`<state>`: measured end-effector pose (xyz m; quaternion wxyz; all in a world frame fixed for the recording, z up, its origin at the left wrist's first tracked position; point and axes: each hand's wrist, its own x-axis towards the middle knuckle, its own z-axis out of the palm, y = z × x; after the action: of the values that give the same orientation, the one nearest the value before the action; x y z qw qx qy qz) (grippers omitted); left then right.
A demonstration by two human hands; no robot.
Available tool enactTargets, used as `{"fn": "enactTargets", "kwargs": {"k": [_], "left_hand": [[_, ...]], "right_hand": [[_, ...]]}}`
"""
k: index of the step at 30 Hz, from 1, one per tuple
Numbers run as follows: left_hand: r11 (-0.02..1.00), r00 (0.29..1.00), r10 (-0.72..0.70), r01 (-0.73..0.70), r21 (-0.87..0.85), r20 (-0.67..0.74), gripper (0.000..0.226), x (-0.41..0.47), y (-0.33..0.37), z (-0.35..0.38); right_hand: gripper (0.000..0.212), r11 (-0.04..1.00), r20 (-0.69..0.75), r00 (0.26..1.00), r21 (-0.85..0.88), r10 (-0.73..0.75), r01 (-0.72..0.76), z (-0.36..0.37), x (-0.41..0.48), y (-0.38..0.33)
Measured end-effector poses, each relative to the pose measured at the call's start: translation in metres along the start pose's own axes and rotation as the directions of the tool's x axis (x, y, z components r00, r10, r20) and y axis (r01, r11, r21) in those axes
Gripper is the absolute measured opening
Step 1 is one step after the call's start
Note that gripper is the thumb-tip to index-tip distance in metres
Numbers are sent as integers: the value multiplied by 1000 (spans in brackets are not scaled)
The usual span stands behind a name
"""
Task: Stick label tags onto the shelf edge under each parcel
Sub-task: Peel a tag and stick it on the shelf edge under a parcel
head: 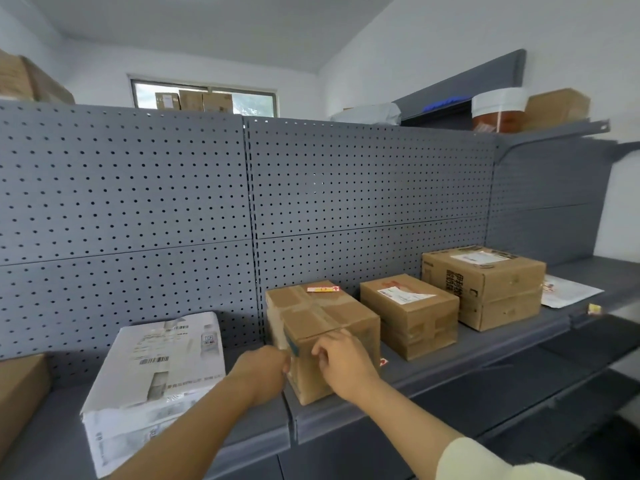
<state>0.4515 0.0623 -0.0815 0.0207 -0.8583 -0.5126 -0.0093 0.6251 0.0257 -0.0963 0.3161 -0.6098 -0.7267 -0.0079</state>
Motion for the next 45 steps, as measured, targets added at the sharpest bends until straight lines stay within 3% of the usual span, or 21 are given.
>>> {"fn": "enactTargets", "kwargs": {"k": [7, 15, 25, 31, 36, 45], "left_hand": [[989, 982, -149, 148, -15, -121, 29, 24, 31, -33], [966, 961, -257, 254, -38, -99, 24, 43, 92, -22], [973, 972, -226, 222, -61, -69, 20, 65, 126, -6], [978, 978, -206, 206, 17, 1, 25, 68, 138, 21], [966, 984, -176, 166, 198, 35, 29, 57, 140, 41], [942, 946, -311, 294, 163, 94, 24, 31, 118, 64]], "right_hand": [[21, 998, 0, 1000, 56, 6, -6, -33, 15, 61], [21, 997, 32, 997, 13, -76, 76, -65, 17, 138], [19, 982, 161, 968, -26, 190, -189, -61, 10, 201], [17, 970, 233, 942, -19, 241, -243, -30, 19, 213], [13, 968, 318, 917, -15, 240, -249, 1, 26, 213], [16, 935, 385, 853, -124, 353, -331, 36, 59, 204]]}}
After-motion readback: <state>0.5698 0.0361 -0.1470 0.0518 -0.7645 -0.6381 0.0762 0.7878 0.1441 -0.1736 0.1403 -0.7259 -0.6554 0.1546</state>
